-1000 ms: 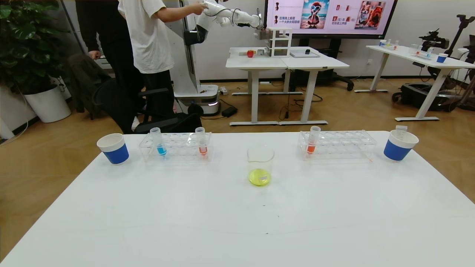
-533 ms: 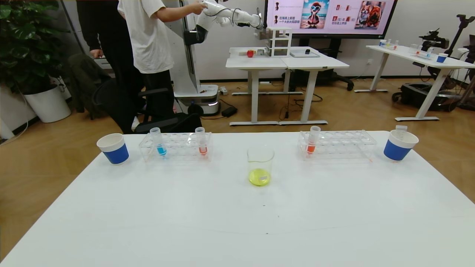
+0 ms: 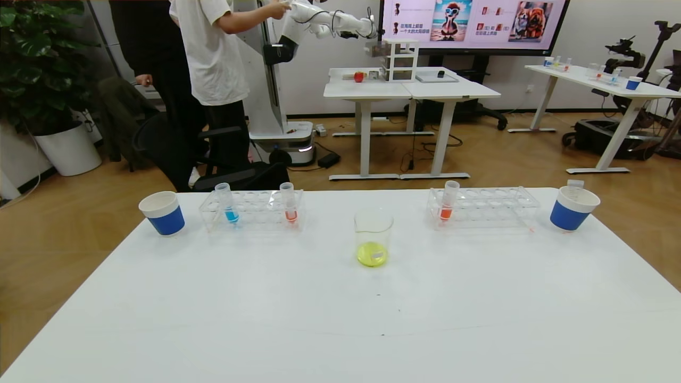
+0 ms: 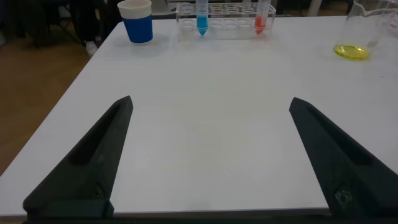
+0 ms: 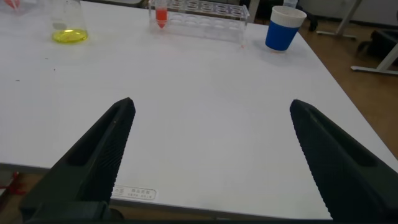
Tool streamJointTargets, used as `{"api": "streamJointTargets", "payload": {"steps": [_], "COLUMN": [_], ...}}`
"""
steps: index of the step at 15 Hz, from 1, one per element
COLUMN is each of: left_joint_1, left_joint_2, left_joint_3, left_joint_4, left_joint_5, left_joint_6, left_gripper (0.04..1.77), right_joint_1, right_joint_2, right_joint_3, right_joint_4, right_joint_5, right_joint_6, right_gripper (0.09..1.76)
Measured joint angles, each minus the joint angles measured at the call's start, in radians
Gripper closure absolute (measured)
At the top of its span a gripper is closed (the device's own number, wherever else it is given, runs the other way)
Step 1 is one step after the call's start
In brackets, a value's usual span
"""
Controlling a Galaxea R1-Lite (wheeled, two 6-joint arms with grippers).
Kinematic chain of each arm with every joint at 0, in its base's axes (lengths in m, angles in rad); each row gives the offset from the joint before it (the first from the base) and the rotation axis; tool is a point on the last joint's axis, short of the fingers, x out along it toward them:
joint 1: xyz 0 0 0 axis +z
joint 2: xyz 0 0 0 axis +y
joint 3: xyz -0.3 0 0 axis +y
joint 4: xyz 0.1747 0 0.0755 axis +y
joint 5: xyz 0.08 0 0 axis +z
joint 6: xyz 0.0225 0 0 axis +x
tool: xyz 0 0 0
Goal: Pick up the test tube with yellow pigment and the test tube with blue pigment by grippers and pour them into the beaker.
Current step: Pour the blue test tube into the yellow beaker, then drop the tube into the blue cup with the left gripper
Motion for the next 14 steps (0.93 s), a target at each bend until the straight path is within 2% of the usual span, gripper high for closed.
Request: {"api": "streamJointTargets", "payload": {"steps": [9,11,14], "left_joint_1": [0.000,0.000,-0.008], "left_joint_2": [0.000,0.024,0.184], "left_joint_3": [-0.008,-0.072,-0.232], "left_joint_4": [0.004,0.009,-0.019], "left_joint_5": [-0.001,-0.006,-0.010], "left_joint_6": [0.001,0.001,-0.003], "left_gripper": [0.06,0.06,0.06], "right_joint_1": [0.000,0.000,0.000], "right_joint_2": [0.000,0.000,0.000], "right_joint_3": [0.000,0.000,0.000], "right_joint_4": [0.000,0.000,0.000], "right_joint_5": [0.000,0.000,0.000], "right_joint_6": [0.005,0.006,0.005], "right_gripper": [0.11,0.11,0.11]}}
